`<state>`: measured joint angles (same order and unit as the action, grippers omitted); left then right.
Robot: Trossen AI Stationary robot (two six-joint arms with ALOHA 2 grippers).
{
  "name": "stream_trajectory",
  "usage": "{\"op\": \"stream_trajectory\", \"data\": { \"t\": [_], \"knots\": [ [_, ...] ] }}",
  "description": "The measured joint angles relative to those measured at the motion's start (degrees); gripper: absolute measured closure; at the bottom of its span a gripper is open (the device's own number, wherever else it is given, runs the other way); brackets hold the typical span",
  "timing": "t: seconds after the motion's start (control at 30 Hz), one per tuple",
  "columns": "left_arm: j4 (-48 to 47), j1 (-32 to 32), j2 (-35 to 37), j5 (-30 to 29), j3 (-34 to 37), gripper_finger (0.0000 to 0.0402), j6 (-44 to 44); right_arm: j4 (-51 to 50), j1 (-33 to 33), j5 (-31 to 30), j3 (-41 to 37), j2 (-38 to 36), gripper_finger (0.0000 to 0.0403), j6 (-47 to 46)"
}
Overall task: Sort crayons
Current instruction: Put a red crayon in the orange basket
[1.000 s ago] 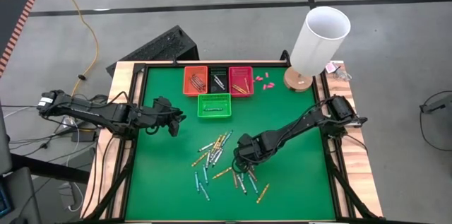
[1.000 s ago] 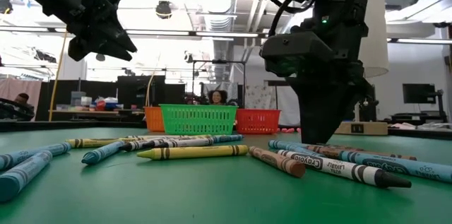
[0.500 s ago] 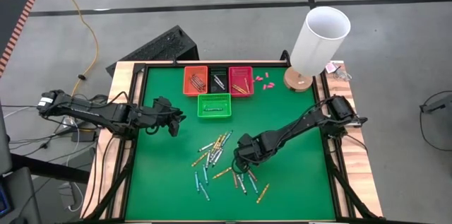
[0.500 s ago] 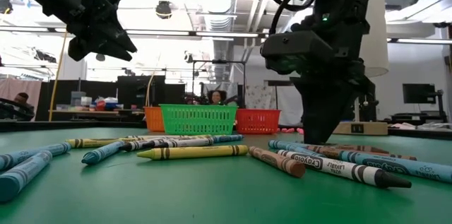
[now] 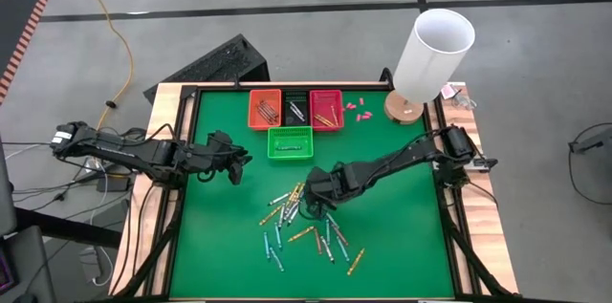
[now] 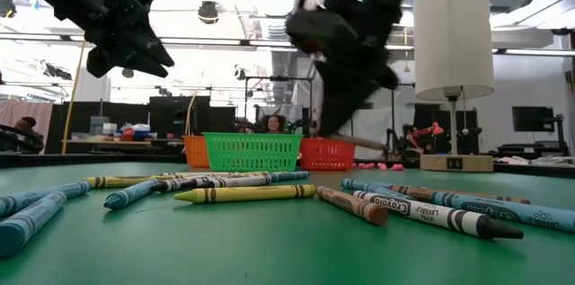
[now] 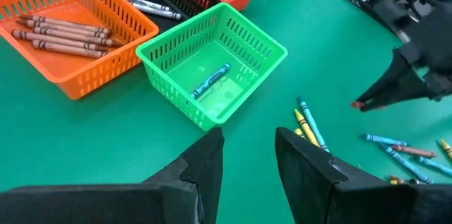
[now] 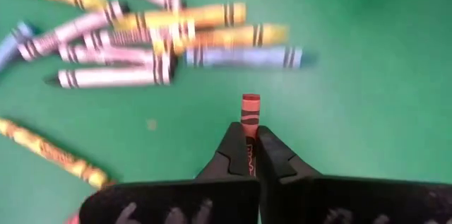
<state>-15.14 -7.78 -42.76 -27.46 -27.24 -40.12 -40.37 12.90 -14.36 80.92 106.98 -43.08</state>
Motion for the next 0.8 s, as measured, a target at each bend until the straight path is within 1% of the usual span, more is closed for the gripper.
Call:
{"op": "stream_trajectory", "data": {
  "t": [0.17,0.27,0.43,0.53,0.67,0.8],
  "knots": [
    [0.0,0.0,0.0,-0.44,0.0,0.0283,-0.01,0.21,-2.85,-1.82,5.3,-0.07,0.0402,7.63],
    [0.0,-0.01,0.0,-1.7,0.01,0.0283,-0.01,1.9,-4.55,-4.1,8.07,-0.07,0.0402,13.04],
    [0.01,-0.01,0.0,-3.38,0.0,0.0283,0.37,14.47,-8.04,-6.61,8.75,-0.15,0.0402,24.1],
    [0.01,-0.01,0.01,-3.41,0.0,0.0283,0.73,23.51,-10.12,-8.22,8.73,-0.15,0.0402,30.96],
    [0.0,-0.01,0.01,-3.41,0.02,0.0283,1.29,34.78,-12.79,-8.34,8.73,0.14,0.0402,39.02],
    [-0.02,-0.01,0.02,-3.41,0.0,0.0283,2.19,45.26,-15.55,-8.32,7.85,0.17,0.0402,44.03]
  ]
}}
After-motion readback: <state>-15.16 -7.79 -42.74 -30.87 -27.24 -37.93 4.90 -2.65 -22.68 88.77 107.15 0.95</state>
